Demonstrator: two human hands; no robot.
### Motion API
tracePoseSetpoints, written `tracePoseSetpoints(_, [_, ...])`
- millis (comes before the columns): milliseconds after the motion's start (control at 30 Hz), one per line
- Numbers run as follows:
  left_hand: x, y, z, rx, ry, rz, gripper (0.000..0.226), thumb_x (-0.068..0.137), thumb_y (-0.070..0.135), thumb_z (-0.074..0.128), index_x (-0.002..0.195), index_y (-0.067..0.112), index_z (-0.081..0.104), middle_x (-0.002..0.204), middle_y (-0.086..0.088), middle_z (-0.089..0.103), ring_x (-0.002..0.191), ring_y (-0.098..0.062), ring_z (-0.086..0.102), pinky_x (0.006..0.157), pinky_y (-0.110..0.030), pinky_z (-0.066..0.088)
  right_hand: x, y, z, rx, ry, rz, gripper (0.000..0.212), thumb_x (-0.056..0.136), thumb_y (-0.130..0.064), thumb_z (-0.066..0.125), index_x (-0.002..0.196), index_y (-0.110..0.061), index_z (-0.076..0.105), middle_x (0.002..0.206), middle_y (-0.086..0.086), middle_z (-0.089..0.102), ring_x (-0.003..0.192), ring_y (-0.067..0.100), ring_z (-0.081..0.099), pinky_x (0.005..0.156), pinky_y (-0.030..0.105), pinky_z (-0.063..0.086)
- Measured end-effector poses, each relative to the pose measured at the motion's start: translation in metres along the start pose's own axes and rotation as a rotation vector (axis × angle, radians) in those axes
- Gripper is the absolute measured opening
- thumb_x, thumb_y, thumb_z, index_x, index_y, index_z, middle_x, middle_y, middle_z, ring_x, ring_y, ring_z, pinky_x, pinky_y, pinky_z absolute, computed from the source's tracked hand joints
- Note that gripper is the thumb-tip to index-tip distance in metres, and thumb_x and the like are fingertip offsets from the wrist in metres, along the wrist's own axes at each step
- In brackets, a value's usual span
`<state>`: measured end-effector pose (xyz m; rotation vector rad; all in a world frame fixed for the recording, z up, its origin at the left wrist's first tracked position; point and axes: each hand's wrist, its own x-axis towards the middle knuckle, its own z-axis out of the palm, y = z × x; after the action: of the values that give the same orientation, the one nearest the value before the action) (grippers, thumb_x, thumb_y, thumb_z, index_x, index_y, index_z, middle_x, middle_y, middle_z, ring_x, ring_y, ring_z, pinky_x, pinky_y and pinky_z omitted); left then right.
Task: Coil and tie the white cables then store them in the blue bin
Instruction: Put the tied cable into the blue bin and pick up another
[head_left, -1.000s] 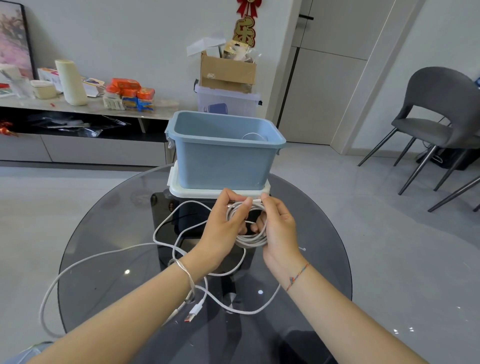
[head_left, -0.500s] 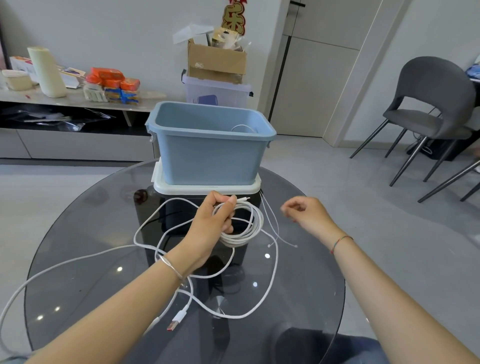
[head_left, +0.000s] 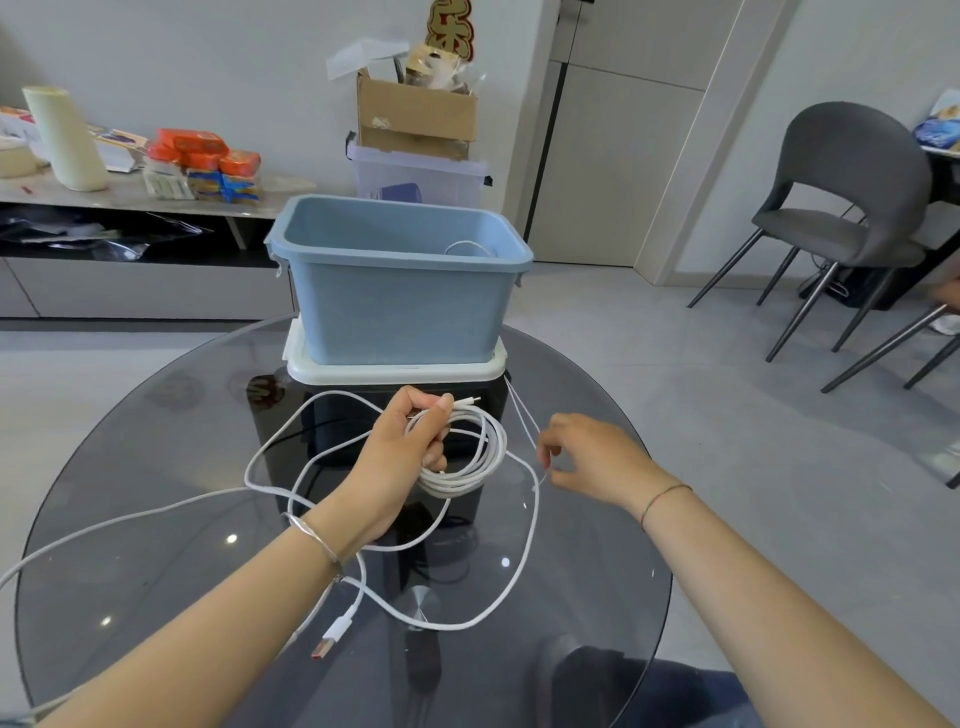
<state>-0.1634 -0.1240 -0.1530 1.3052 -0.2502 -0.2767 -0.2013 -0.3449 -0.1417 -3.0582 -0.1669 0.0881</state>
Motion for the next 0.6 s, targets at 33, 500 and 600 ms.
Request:
tracePoseSetpoints(33, [0.000,0.000,0.000,-0.003,0.002,-0.002,0.016,0.097,0.020,0.051,0.086,0.012,0.045,0.069,-0.004,0.038,0.043,-0.007,0.029,0.048,-0.019,0.037,0.001,-0.002,-0.001,-0.087,0.006,-0.033,0.012,0.083,-0.017,0.057,0.094,-0.022,0.062,0.096,-0.008,0.051,0.092,0.013,0.050,0.068,0.025,0.033])
tracePoseSetpoints(500, [-0.006,0.002,0.000,-0.001,-0.008,-0.018,0.016,0.097,0.020,0.051,0.085,0.012,0.045,0.067,-0.003,0.039,0.043,-0.007,0.027,0.047,-0.018,0.037,-0.005,-0.006,0.005,-0.478,0.011,-0.239,0.021,0.076,-0.008,0.059,0.093,-0.018,0.065,0.093,0.000,0.059,0.093,0.021,0.055,0.062,0.029,0.033])
tracePoseSetpoints(600, [-0.006,0.002,0.001,0.009,-0.016,-0.021,0.016,0.097,0.020,0.051,0.085,0.013,0.045,0.067,-0.004,0.037,0.043,-0.007,0.027,0.048,-0.019,0.037,-0.008,-0.005,0.008,-0.581,0.055,-0.312,0.030,0.041,-0.009,0.081,0.060,-0.021,0.061,0.059,-0.007,0.053,0.057,0.016,0.057,0.041,0.021,0.032])
